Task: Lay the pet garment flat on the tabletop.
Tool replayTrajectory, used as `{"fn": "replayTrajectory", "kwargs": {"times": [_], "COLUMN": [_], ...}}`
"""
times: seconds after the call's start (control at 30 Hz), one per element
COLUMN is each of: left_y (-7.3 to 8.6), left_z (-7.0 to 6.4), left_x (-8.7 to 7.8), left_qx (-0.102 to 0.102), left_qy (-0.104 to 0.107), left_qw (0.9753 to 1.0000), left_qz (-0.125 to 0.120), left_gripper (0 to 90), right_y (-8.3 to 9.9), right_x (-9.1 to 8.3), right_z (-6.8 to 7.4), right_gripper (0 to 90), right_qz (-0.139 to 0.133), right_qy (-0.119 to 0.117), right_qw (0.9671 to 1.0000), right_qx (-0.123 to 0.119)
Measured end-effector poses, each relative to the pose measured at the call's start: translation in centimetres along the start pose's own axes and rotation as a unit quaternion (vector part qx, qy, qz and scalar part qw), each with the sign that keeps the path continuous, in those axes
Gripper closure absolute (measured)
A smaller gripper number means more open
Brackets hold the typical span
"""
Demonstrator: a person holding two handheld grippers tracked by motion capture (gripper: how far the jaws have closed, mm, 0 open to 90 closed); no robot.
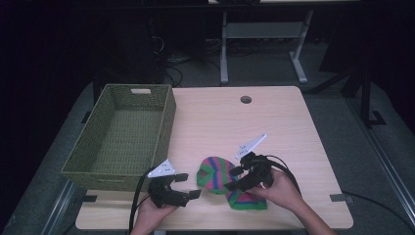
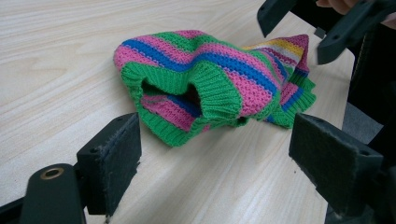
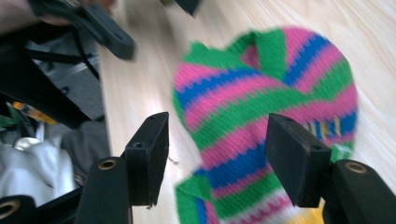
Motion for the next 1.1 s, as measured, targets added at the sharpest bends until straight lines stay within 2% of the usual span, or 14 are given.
{"fn": "replayTrajectory", "kwargs": {"times": [0.03, 0.07, 0.13, 0.17, 0.37, 0.7, 0.73, 0.9, 1.1], "left_y": [0.0, 0.0, 0.0, 0.0, 0.0, 0.0, 0.0, 0.0, 0.0], "left_z": [0.0, 0.0, 0.0, 0.0, 0.1, 0.1, 0.1, 0.2, 0.2], "left_x": [0.0, 0.0, 0.0, 0.0, 0.0, -0.2, -0.2, -0.3, -0.5], "left_qx": [-0.001, -0.002, -0.001, -0.002, -0.005, -0.009, -0.008, -0.010, -0.004], "left_qy": [0.001, 0.001, 0.001, 0.001, 0.000, -0.001, -0.001, -0.001, -0.002], "left_qw": [1.0000, 1.0000, 1.0000, 1.0000, 1.0000, 0.9999, 0.9999, 0.9999, 0.9999], "left_qz": [-0.003, -0.004, -0.002, -0.003, -0.005, -0.007, -0.008, -0.010, -0.011], "left_gripper": [16.6, 16.6, 16.6, 16.6, 16.6, 16.6, 16.6, 16.6, 16.6], "right_y": [-0.3, -0.5, -0.8, -1.0, -1.6, -2.5, -2.8, -3.1, -3.2], "right_x": [0.0, 0.0, -0.1, 0.0, 0.5, 0.9, 1.2, 1.7, 2.8], "right_z": [0.2, 0.3, 0.7, 0.7, 1.5, 2.6, 2.8, 3.1, 2.7], "right_gripper": [40.1, 40.4, 40.7, 40.7, 40.5, 42.6, 42.8, 42.9, 43.7], "right_qz": [-0.003, -0.004, -0.003, -0.006, -0.008, -0.007, -0.007, 0.000, 0.011], "right_qy": [0.004, 0.005, -0.002, -0.002, -0.020, -0.026, -0.026, -0.031, -0.024], "right_qw": [0.9999, 0.9998, 0.9998, 0.9996, 0.9989, 0.9976, 0.9970, 0.9965, 0.9964], "right_qx": [-0.016, -0.021, -0.019, -0.029, -0.041, -0.063, -0.073, -0.077, -0.081]}}
Point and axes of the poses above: each handheld gripper's, and its own axes: x roughly forward along the jaws, y roughly out of its underside, z roughly to its left, the point moved 2 cm from there along x, roughly forward along the jaws, and after that the axes turned 11 degrees about y, right-handed, at the moved point
